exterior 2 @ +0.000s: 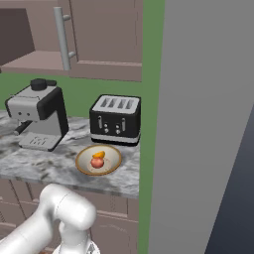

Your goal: Open the cabinet. Pick the peach and orange from the cabinet and place them into the bowl. Then close the cabinet.

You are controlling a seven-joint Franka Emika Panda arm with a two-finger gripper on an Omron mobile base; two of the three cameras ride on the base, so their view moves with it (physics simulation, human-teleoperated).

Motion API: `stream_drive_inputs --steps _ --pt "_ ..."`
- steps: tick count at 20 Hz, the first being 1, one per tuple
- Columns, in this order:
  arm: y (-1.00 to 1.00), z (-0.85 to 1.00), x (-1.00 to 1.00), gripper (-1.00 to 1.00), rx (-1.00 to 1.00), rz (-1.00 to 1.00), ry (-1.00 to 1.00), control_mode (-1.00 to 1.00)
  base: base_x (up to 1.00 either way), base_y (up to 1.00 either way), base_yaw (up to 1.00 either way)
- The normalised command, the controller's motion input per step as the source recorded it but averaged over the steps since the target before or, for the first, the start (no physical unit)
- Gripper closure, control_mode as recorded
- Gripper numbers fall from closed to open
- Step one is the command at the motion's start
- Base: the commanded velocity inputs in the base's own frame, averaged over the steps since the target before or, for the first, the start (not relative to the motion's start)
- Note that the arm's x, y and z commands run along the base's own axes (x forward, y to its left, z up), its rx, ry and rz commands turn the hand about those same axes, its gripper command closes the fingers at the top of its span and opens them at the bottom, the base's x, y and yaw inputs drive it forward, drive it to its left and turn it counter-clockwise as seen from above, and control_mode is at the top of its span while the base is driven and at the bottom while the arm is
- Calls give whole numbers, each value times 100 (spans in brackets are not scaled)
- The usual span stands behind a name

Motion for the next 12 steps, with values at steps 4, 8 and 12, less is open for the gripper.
stream_drive_inputs --steps 4,8,12 --pt "-71 -24 24 -100 0 -8 -30 -100 0 0 0" --pt "-70 -20 58 -100 1 -12 -23 -100 0 0 0" --pt "-74 0 90 -100 13 -16 -5 -100 0 0 0"
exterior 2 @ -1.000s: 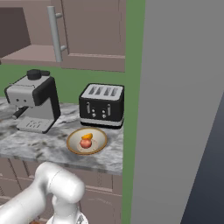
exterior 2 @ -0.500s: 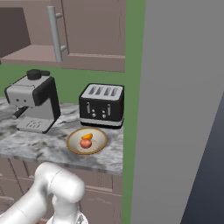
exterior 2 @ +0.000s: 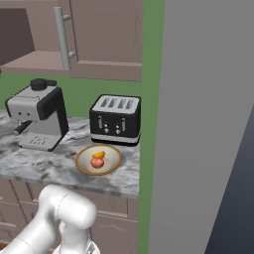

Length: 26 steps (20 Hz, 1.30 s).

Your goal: Open the cabinet. Pick the peach and orange from the cabinet and place them into the bowl. Then close the cabinet.

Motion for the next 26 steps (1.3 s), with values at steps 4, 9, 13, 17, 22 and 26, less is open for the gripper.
stream_drive_inputs --steps 4,9,13,17,22,26 --pt "-76 0 99 -100 20 -18 0 -100 0 0 0" --pt "-79 0 100 -100 22 -15 0 -100 0 0 0" --pt "-78 12 100 -100 29 -13 10 -100 0 0 0" --pt "-80 4 100 -100 29 -2 10 -100 0 0 0" --pt "-82 19 88 -100 31 0 15 -100 0 0 0" --pt "-85 31 18 -100 33 0 8 -100 0 0 0"
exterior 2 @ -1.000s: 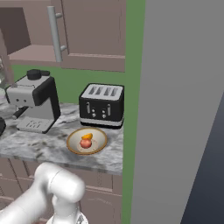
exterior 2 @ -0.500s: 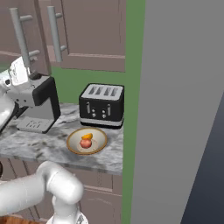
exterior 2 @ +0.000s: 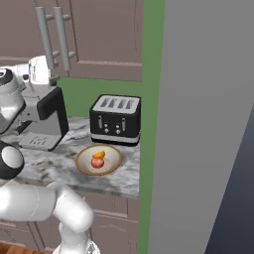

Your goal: Open the cabinet. Pick the peach and orange from the cabinet and place them into the bowl. Then close the cabinet.

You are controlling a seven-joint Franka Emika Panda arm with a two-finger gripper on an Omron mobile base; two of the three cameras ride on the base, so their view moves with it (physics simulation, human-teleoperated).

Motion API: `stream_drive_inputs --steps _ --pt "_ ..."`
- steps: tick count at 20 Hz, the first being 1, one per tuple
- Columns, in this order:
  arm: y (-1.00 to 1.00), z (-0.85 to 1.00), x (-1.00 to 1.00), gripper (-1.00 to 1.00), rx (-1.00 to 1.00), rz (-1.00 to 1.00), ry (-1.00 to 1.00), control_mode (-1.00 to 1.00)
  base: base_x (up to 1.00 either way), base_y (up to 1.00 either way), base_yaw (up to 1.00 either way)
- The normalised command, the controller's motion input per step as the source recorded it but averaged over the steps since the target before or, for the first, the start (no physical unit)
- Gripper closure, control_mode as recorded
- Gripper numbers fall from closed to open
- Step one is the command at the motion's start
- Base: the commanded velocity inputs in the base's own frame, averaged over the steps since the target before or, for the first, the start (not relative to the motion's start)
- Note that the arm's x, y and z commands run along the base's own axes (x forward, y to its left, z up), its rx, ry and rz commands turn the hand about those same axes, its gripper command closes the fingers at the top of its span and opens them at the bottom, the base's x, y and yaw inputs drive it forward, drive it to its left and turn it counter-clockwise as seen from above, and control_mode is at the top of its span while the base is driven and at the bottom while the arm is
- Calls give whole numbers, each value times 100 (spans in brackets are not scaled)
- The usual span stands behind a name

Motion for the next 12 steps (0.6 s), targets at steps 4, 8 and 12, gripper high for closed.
stream_drive_inputs --steps 4,8,12 --pt "-99 4 22 -100 29 0 9 -100 0 0 0" --pt "-100 -10 59 -100 18 4 0 -100 0 0 0" --pt "-99 -19 64 -100 11 17 0 -100 0 0 0"
